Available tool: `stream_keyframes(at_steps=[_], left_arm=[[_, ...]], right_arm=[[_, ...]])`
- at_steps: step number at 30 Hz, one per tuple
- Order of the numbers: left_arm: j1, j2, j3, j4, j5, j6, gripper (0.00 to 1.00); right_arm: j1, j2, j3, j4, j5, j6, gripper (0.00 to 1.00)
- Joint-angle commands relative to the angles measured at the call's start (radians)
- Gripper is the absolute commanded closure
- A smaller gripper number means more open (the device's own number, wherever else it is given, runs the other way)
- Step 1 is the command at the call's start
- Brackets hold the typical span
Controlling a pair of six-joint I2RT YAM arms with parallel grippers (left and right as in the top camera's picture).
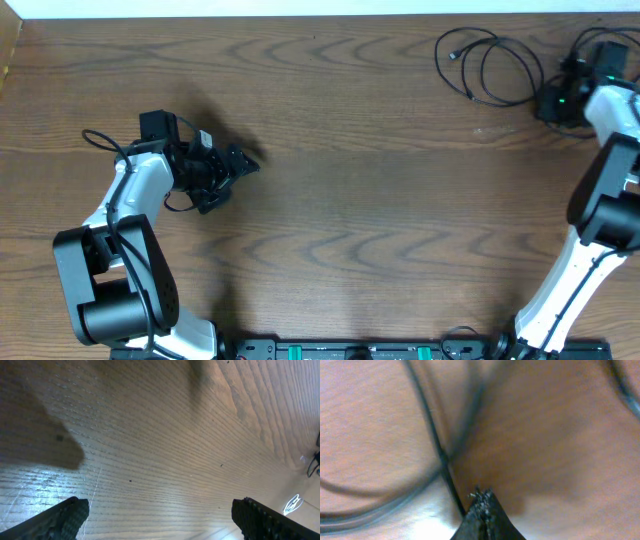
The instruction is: Untangle cables
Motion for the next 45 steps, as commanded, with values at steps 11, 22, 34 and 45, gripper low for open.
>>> stream_keyframes(at_steps=[11, 22, 34, 45], left_arm=[[0.005, 0.004, 0.005, 0.000, -0.010, -0.002, 0.02], [0.005, 0.004, 0.005, 0.000, -0.010, -0.002, 0.02], [0.005, 0.004, 0.005, 0.000, -0.010, -0.002, 0.02], [0.005, 0.004, 0.005, 0.000, -0.010, -0.002, 0.02]], right_arm=[[0.334, 0.054, -0.011, -0.076, 0.144, 0.066, 0.99], [0.275, -0.174, -0.006, -0.140, 0.141, 0.066, 0.99], [0.340, 0.100, -0.010, 0.411, 0.018, 0.198, 0.99], [0.364, 0.018, -0.010, -0.041, 0.019, 0.193, 0.99]])
